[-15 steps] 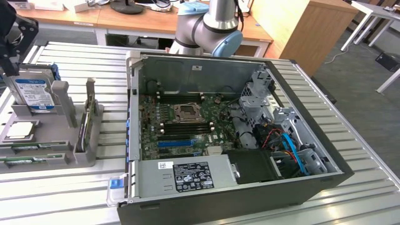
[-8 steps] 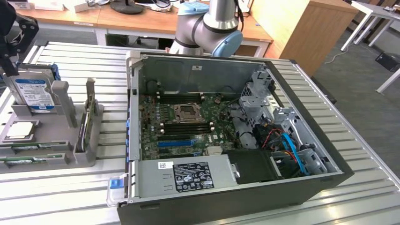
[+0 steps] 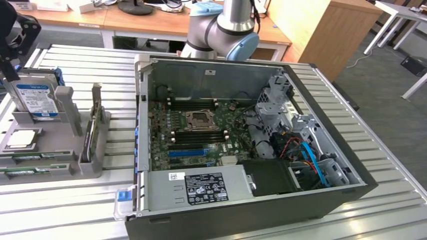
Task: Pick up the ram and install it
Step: 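Pick up the ram and move it above insertion slot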
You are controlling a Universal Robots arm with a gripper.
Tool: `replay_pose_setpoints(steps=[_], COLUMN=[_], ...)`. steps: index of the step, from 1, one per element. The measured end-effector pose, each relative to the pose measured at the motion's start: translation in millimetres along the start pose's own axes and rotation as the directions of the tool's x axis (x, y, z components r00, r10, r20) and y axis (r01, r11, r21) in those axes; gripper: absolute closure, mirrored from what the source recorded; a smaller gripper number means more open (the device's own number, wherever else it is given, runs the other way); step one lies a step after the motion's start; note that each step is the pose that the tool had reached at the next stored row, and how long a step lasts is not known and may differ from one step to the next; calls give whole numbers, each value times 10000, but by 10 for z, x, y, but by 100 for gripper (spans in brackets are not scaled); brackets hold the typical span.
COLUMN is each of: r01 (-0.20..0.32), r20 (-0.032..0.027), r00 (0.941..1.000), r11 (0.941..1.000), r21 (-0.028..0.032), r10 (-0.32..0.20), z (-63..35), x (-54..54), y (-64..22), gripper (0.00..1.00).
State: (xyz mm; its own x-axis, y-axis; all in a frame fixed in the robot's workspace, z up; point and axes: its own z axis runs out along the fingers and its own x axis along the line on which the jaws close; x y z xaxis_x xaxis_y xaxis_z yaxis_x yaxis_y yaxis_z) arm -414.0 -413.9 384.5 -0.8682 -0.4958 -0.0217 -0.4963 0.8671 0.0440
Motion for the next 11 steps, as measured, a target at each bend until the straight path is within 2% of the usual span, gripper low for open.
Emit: replay_pose_setpoints(steps=[3, 6, 11], r01=[555, 1093, 1989], r20=[-25, -48, -84], r00=[9985, 9940, 9800], r11=[9985, 9940, 9800], r21=[-12, -25, -51], r10=[-555, -1093, -1989], z=[0, 1, 2], x=[0, 0, 0], y=[0, 0, 0], gripper=[89, 89, 89])
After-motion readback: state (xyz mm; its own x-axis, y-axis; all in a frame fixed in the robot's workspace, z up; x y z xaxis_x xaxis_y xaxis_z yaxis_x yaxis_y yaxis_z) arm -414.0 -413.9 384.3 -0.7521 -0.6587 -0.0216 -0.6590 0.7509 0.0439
